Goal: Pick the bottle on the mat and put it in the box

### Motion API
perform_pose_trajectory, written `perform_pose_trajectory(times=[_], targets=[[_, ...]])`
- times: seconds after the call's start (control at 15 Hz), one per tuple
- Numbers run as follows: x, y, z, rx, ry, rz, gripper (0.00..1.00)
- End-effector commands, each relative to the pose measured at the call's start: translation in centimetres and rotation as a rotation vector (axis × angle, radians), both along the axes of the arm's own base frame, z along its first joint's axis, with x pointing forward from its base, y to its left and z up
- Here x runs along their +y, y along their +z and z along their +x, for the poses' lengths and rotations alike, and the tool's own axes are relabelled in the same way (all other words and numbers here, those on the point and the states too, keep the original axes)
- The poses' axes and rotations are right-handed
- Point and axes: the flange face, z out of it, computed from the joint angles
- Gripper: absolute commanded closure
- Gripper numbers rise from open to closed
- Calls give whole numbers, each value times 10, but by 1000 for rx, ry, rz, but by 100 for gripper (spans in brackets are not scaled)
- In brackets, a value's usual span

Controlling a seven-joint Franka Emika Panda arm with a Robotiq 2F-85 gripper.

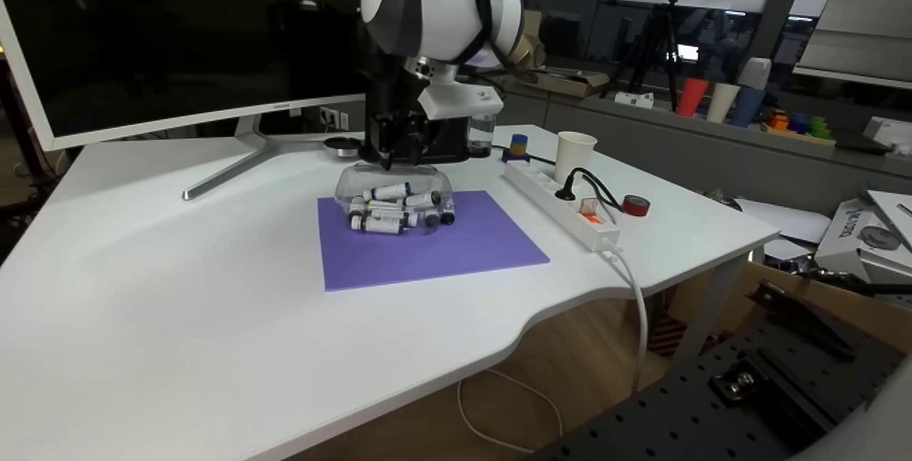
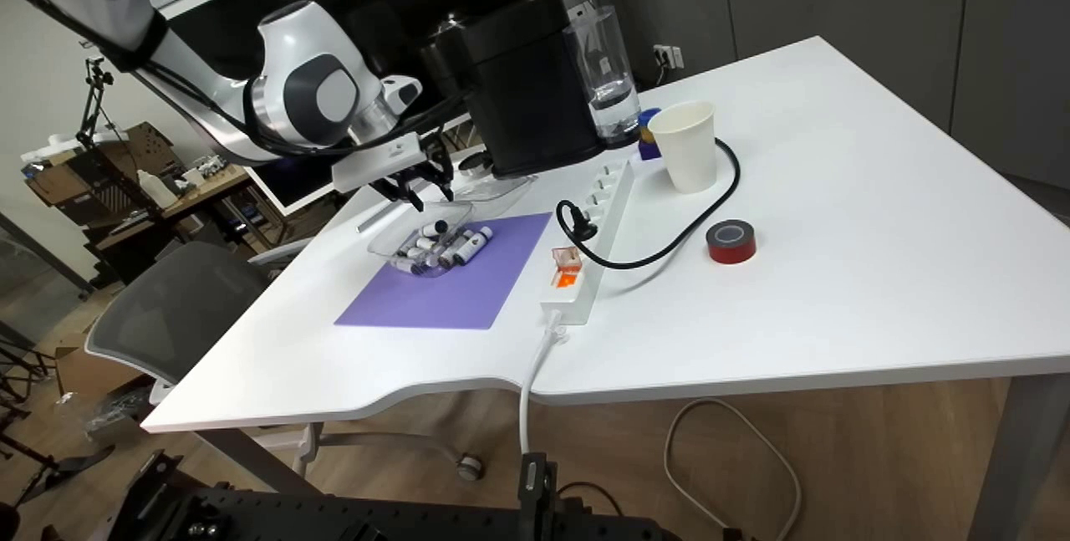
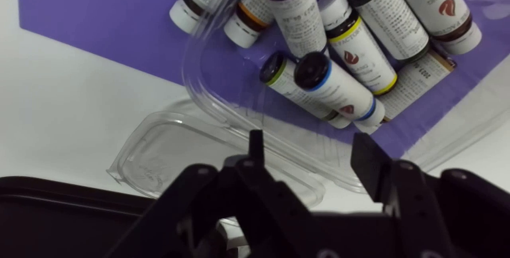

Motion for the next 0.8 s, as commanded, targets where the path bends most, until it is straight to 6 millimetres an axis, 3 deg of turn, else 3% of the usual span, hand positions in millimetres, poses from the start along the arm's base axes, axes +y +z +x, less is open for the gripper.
perform_pose_trajectory(times=[0.0,0.13,0.33,0.4,0.53,0.73], targets=[[-3,2,4,-5,-16,15,8],[-4,1,2,8,-45,22,0],[2,-3,-11,176,-58,73,0],[-2,18,-35,226,-26,98,0],[-12,19,-61,357,-3,144,0],[-47,35,-95,485,-36,185,0]])
